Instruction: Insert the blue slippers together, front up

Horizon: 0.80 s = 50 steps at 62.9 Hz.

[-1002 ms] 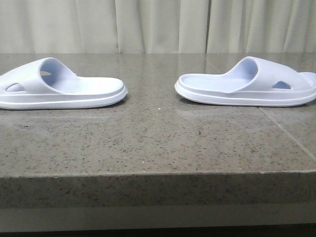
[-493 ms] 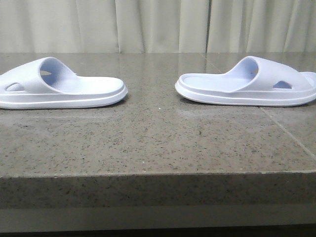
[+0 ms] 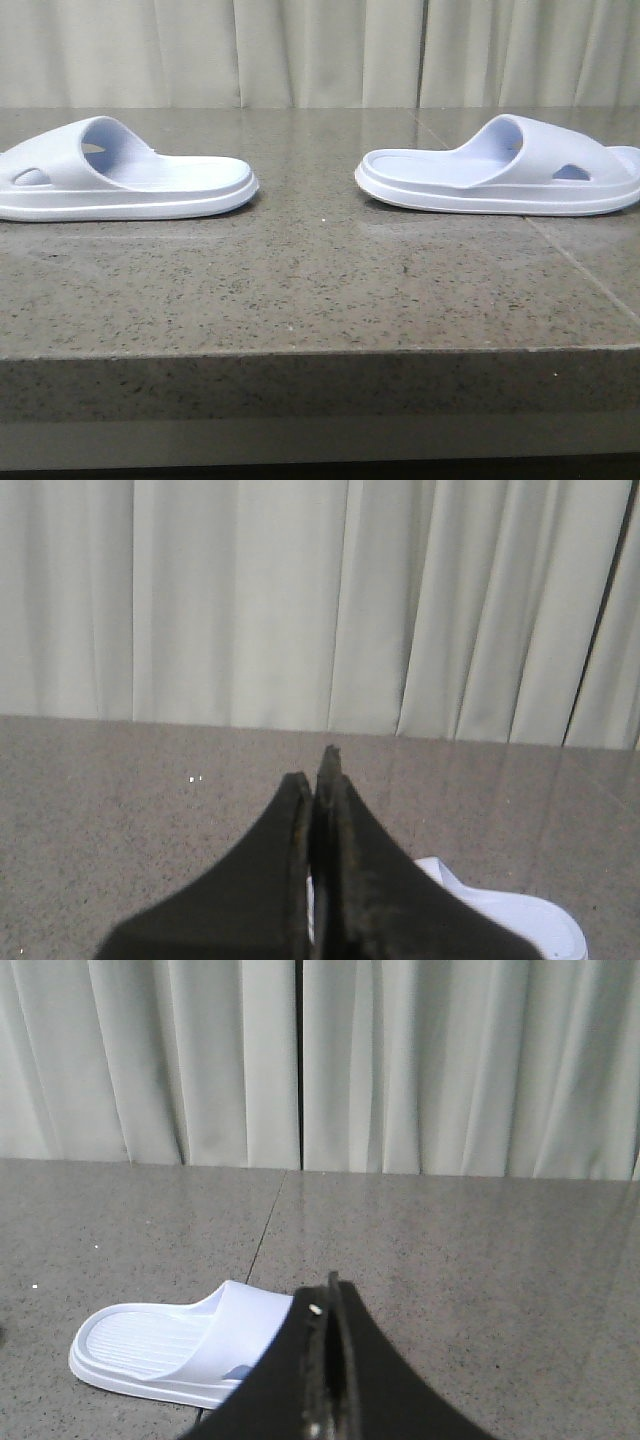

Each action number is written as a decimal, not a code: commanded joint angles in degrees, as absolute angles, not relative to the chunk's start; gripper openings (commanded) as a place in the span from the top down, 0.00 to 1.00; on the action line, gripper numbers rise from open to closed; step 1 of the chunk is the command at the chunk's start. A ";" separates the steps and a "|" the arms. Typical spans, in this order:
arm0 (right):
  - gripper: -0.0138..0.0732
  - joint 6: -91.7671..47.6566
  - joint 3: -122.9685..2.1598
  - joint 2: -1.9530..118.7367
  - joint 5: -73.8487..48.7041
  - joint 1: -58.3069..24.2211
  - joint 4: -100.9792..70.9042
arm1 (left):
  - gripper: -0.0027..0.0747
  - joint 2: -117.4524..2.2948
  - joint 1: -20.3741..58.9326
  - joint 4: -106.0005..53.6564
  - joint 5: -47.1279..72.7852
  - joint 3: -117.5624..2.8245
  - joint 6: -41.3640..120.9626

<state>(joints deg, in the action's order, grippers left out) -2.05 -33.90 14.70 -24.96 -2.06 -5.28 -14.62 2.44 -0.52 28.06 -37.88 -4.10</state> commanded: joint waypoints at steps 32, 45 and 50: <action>0.92 -2.08 -40.13 34.01 -37.39 -1.59 -4.92 | 0.99 -34.07 2.72 -1.24 35.39 -43.28 -4.57; 0.90 -2.08 -39.84 35.60 -37.75 -1.59 -4.87 | 0.99 -36.00 2.72 -1.01 35.39 -43.20 -4.57; 0.82 -2.08 -39.70 35.60 -37.82 -1.59 -4.87 | 0.94 -36.25 2.72 -0.72 35.49 -43.20 -4.57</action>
<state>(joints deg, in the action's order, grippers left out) -2.05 -38.10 35.17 -41.33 -2.06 -5.28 -35.61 2.44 -0.75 39.15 -41.78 -4.10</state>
